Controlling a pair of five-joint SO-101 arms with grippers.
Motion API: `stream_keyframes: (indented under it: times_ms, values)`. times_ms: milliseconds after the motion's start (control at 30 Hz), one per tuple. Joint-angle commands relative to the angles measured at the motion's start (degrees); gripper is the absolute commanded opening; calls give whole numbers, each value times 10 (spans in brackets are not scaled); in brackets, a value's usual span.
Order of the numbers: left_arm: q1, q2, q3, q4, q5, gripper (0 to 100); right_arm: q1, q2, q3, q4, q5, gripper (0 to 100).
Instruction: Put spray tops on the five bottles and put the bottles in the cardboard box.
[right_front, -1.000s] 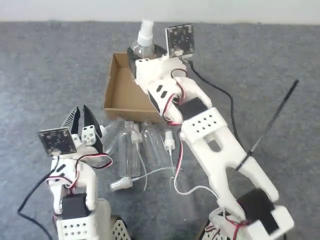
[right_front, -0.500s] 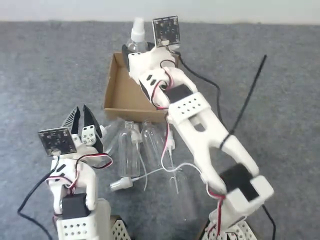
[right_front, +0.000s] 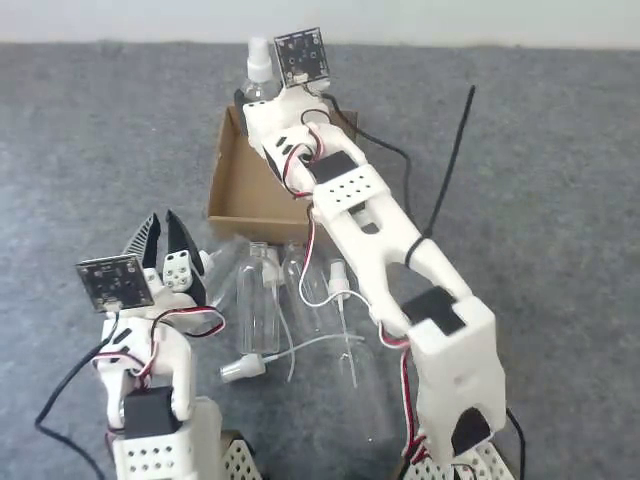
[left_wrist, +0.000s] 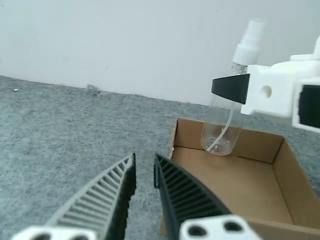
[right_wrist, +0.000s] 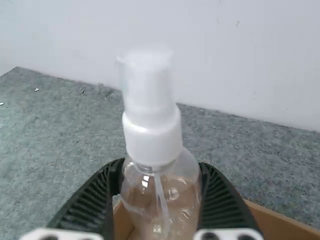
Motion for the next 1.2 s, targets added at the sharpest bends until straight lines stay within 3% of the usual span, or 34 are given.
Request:
stream_keyframes:
  times_ms: [0,500,667,1167]
  values:
    - [-4,-11,-10,-22,-4,59,7,33,-70,-68,10,50]
    - [-4,-12,-16,-19,-4,59,5,153,-73,-259,12,49]
    - [-4,-12,-16,-19,-4,59,-6,175,-73,-270,66,48]
    - [-4,-12,-16,-19,-4,59,-23,264,-135,-295,68,52]
